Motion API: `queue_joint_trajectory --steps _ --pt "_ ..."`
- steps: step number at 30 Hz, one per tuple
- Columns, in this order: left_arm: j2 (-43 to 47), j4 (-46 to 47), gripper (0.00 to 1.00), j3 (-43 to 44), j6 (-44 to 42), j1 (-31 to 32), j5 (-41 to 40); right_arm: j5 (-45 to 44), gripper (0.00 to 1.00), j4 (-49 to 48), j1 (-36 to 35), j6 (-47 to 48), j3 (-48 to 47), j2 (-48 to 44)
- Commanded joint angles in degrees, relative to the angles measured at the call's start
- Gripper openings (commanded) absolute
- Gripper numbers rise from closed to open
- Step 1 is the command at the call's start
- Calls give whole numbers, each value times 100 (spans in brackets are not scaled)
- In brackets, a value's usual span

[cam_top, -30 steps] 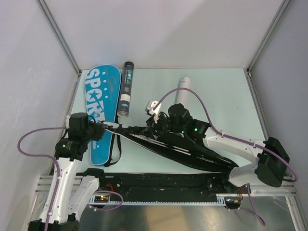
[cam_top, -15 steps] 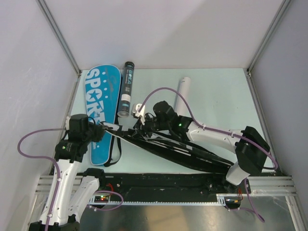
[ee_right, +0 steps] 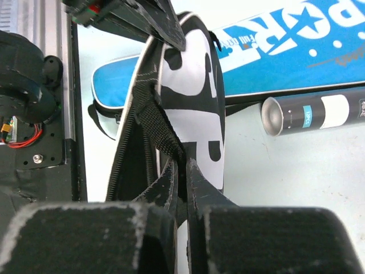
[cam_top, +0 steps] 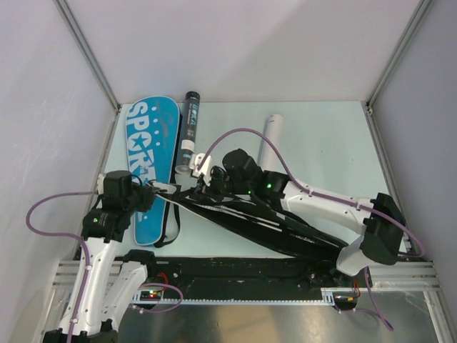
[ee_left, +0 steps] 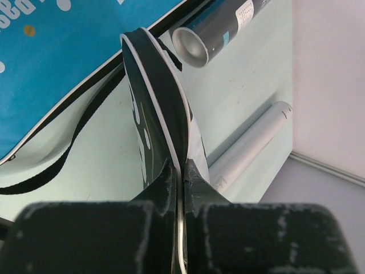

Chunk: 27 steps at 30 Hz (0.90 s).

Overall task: Pack up the badminton gear
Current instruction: Zip the racket bag at the center of the board.

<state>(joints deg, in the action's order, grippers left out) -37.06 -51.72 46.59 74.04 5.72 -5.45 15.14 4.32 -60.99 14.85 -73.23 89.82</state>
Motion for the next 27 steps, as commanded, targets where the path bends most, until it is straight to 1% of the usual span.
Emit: queue_joint_trajectory --steps 1,4,7,9,12,14,16,18,21,22,24,25,27 --pt "-9 152 0 -36 55 31 -193 -424 4 137 -121 203 -286 -402" --pt "-60 147 0 -16 37 31 -171 -503 5 41 -222 167 -288 -335" --pt "-53 148 0 8 35 34 -141 -957 4 -154 -313 295 -282 -180" --pt "-33 148 0 15 28 35 -114 -1409 2 -523 -366 471 -284 -14" --pt "-4 145 0 -2 33 40 -57 -1937 1 -1266 -411 760 -284 229" --pt "14 152 0 -34 32 36 -14 -2105 3 -1816 -397 821 -289 370" --pt "36 153 0 -75 38 37 23 -2075 5 -2083 -337 781 -350 536" --pt "64 152 0 -100 42 42 48 -1847 7 -1910 -269 655 -559 763" --pt "104 148 0 -82 31 37 61 -1331 13 -1186 -231 445 -845 1067" --pt "121 151 0 -72 35 40 57 -1264 17 -954 -252 372 -949 1136" --pt "146 147 0 -58 76 36 34 -1210 28 -259 -303 111 -1172 1249" --pt "146 150 0 -43 94 36 22 -1190 35 121 -314 -103 -1271 1253" --pt "131 151 0 -24 120 35 23 -1156 46 653 -303 -597 -1410 1175"
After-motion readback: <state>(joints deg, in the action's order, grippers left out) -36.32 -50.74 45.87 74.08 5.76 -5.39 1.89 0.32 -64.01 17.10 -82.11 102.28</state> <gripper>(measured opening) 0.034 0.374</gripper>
